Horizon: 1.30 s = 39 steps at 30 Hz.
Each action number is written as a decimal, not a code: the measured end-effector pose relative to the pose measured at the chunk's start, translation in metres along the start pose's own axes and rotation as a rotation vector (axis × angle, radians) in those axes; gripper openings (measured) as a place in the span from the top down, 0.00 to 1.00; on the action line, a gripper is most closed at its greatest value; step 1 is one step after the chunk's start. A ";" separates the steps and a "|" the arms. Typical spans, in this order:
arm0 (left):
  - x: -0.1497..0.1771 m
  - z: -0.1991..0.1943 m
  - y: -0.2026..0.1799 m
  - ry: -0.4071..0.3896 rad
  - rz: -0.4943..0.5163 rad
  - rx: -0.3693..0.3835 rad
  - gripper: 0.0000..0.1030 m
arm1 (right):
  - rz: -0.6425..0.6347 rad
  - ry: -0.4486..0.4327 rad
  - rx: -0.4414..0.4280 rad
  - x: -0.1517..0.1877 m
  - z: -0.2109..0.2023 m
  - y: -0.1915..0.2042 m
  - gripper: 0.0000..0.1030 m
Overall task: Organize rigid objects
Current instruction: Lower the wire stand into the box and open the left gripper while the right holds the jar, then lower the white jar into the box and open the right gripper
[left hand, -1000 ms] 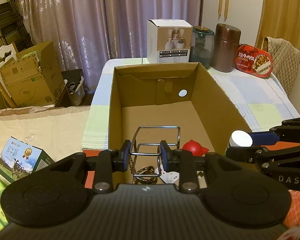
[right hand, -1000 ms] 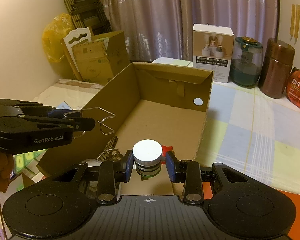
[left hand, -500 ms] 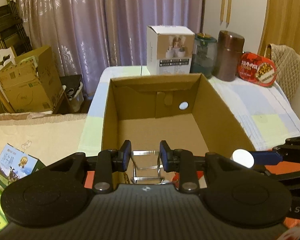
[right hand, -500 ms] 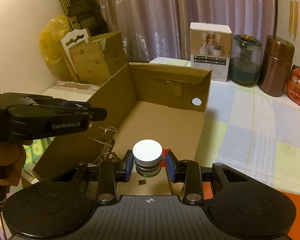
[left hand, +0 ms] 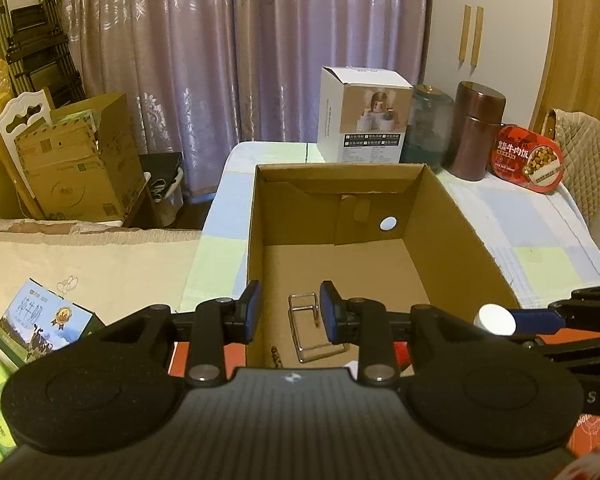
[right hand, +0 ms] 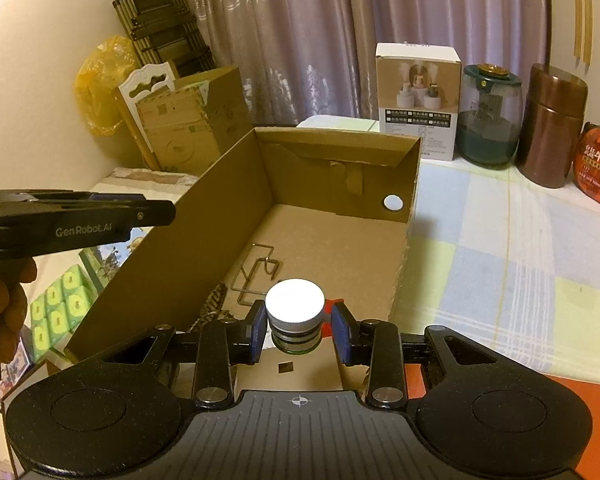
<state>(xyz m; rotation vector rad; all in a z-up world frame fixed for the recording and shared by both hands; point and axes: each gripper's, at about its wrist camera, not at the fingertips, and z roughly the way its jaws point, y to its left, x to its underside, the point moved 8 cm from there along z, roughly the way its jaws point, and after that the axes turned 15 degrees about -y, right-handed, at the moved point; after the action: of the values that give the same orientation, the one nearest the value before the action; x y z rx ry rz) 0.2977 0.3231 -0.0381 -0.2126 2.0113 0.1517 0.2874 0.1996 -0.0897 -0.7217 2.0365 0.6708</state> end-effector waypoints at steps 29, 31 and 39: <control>0.007 -0.005 -0.004 0.011 0.001 0.006 0.73 | 0.041 -0.045 0.001 -0.007 0.002 -0.004 0.69; 0.007 -0.006 -0.004 0.008 0.001 0.001 0.68 | 0.065 -0.053 0.002 -0.009 0.000 -0.007 0.66; 0.006 -0.028 -0.001 -0.012 -0.029 -0.008 0.67 | 0.083 -0.096 0.022 -0.020 -0.022 -0.016 0.51</control>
<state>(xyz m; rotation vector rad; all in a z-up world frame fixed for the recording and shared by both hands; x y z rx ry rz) 0.2712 0.3164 -0.0313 -0.2455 1.9949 0.1425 0.2956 0.1782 -0.0650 -0.5839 1.9910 0.7154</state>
